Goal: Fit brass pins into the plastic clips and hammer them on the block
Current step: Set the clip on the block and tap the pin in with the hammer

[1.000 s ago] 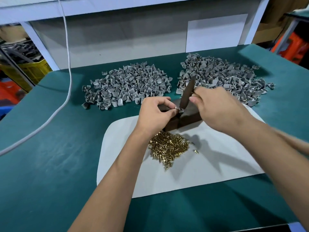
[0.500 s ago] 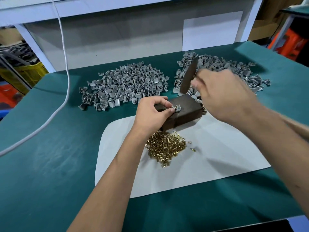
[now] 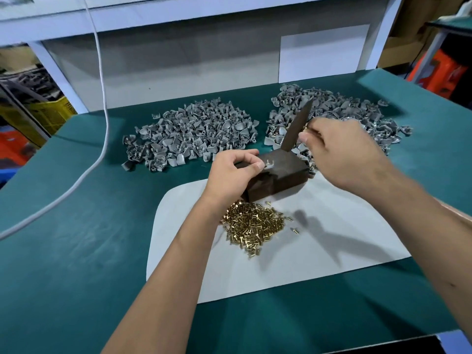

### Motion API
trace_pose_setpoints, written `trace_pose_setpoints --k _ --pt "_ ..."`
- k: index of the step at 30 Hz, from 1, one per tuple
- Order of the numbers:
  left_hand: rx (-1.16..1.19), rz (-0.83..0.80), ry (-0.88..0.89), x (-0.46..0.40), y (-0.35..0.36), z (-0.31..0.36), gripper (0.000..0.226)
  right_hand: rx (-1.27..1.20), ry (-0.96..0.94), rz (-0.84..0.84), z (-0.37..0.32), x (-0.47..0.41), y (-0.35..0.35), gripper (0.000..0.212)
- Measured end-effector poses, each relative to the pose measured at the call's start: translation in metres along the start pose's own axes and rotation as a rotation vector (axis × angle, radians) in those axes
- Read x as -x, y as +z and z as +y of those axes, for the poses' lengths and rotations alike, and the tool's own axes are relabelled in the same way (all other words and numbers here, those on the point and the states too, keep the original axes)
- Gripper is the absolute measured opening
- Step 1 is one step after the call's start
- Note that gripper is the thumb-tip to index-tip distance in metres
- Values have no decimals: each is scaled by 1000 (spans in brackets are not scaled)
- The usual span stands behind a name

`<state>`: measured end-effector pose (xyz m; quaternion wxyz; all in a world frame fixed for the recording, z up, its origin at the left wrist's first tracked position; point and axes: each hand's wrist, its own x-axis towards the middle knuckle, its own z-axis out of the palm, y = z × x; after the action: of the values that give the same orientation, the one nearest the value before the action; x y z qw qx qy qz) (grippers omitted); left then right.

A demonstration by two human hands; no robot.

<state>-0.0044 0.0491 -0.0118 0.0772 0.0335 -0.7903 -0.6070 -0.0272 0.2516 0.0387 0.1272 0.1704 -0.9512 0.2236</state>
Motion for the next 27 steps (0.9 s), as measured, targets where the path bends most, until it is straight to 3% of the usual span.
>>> trace_pose_setpoints --k 11,17,23,27 --pt "67 41 -3 -2 -2 -1 11 -36 -44 -36 -12 13 11 24" --pt "-70 126 219 -5 -4 1 4 -10 -33 -85 -12 15 16 28" --pt "-534 120 485 -3 -8 -2 7 -12 -6 -2 -13 16 18 25" --pt "-596 121 601 -2 -4 -1 12 4 -38 -7 -14 16 21 25"
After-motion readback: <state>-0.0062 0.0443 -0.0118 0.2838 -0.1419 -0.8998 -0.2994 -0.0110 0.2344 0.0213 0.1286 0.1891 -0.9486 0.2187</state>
